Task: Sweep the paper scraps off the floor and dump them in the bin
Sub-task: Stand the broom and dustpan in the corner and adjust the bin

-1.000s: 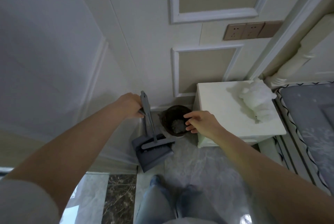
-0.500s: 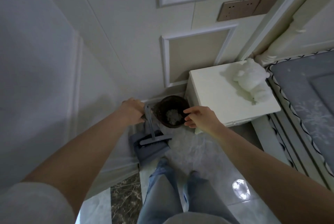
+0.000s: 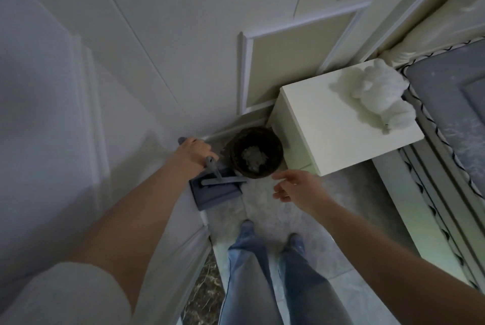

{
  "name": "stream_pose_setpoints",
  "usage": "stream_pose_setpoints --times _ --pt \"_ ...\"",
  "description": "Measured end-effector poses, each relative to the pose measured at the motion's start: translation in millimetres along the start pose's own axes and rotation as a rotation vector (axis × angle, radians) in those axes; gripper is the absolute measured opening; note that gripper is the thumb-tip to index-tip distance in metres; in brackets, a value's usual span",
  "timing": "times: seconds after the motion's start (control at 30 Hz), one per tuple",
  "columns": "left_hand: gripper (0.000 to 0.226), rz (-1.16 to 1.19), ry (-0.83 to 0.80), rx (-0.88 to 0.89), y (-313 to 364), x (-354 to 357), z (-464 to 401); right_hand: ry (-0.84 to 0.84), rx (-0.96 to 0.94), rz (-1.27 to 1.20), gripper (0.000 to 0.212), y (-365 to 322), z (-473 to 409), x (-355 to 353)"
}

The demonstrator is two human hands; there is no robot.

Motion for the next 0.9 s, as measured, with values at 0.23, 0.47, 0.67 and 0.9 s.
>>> stream_pose_setpoints --times 0.23,0.47,0.67,0.9 --pt "0.023 0.091 0.278 0.053 -44 8 -28 -0.033 0.016 -0.046 0.03 -1 -27 29" --pt "0.056 0.075 0.362 0.048 -57 15 -51 -0.049 0.012 -0.032 0.029 -9 -50 36" --pt "0.014 0.058 0.483 0.092 -36 29 -71 -0.044 0.023 -0.031 0.029 -3 -51 33" --pt "0.03 0.048 0.56 0.078 -27 21 -83 -0.038 0.029 -0.035 0.03 4 -50 27"
Point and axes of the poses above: each hand's wrist, its own z-axis away from the middle knuckle, its own x-axis out of the palm, y = z × x, the point moved 1 cm from there along -z, towards the middle knuckle, and after that the axes turned 2 degrees about x, right-handed, at the moved point
